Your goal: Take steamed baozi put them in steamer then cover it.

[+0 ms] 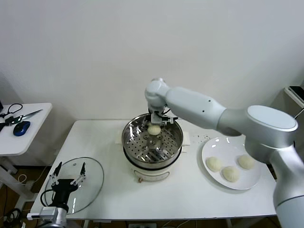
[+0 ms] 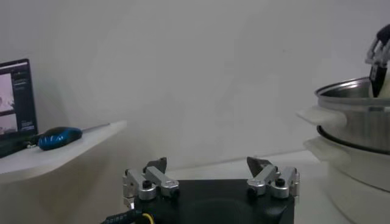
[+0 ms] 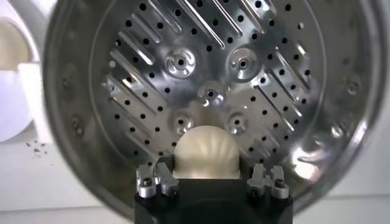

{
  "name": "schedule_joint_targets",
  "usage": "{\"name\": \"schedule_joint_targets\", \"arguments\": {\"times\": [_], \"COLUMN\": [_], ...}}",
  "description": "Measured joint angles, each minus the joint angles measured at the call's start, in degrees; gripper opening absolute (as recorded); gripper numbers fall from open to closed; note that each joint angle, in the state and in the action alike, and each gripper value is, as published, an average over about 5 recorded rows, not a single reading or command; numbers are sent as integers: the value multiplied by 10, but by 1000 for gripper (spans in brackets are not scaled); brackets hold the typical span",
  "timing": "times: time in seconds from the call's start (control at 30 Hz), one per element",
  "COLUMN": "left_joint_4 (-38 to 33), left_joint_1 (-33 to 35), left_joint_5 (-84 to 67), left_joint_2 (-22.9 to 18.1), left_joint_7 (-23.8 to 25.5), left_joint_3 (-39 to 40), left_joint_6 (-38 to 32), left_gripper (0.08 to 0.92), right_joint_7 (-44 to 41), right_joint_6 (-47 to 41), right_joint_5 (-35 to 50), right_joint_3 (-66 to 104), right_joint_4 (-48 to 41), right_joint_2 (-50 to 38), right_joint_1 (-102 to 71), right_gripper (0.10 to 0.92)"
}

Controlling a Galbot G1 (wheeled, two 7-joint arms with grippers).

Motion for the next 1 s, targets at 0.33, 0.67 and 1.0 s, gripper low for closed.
{"name": "schedule_joint_targets", "arguments": {"times": [0.33, 0.67, 1.0], "left_joint_4": [1, -8, -17], "left_joint_1": [0, 6, 6], "left_joint_5": [2, 3, 3], "left_joint_2": [-2, -2, 3], "left_joint_7": [0, -1, -1], "left_joint_3": [1, 3, 2], "left_joint_6": [1, 6, 10], "left_gripper": [823, 823, 823], "right_joint_7": [2, -3, 65], "right_joint_6": [5, -12, -169], "right_joint_5": [-19, 59, 310], "right_joint_3": [13, -8, -135], "right_joint_4": [3, 63, 139], "right_joint_2": [-5, -61, -192], "right_joint_1": [-10, 54, 198], "right_gripper": [817, 823, 823]}}
